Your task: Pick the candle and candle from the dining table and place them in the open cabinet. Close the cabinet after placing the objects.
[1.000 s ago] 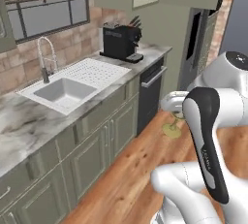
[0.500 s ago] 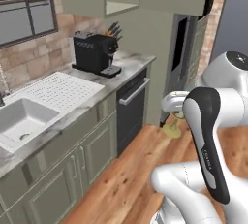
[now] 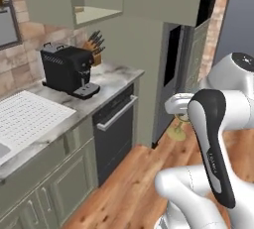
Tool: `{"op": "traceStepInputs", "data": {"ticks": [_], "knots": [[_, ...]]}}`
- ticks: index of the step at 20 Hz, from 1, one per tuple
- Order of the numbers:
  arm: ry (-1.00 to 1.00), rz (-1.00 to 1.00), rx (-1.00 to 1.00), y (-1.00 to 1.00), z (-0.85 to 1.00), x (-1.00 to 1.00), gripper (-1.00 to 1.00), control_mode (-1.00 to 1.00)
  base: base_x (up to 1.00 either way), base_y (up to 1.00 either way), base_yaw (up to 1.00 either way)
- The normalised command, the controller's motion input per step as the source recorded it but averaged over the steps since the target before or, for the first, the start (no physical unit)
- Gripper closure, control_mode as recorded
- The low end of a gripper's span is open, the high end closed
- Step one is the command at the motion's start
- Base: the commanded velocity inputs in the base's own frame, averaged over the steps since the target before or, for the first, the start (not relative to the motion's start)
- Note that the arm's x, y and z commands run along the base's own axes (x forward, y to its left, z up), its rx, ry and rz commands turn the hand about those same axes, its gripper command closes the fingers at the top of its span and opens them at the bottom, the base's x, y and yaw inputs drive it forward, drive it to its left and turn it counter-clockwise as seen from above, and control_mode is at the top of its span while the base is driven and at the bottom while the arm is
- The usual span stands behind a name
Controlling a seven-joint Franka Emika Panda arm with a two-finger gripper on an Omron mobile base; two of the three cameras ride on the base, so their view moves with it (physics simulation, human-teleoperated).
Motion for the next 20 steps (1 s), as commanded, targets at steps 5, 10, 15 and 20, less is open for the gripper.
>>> {"op": "traceStepInputs", "data": {"ticks": [5,10,15,20], "knots": [[0.00,0.00,0.00,0.00,0.00,0.00,1.00,1.00,1.00,-0.82,0.15],[0.00,0.00,0.00,0.00,0.00,0.00,1.00,1.00,1.00,-0.13,0.45],[0.00,0.00,0.00,0.00,0.00,0.00,1.00,1.00,1.00,-0.36,0.54],[0.00,0.00,0.00,0.00,0.00,0.00,1.00,1.00,1.00,-0.28,0.54]]}}
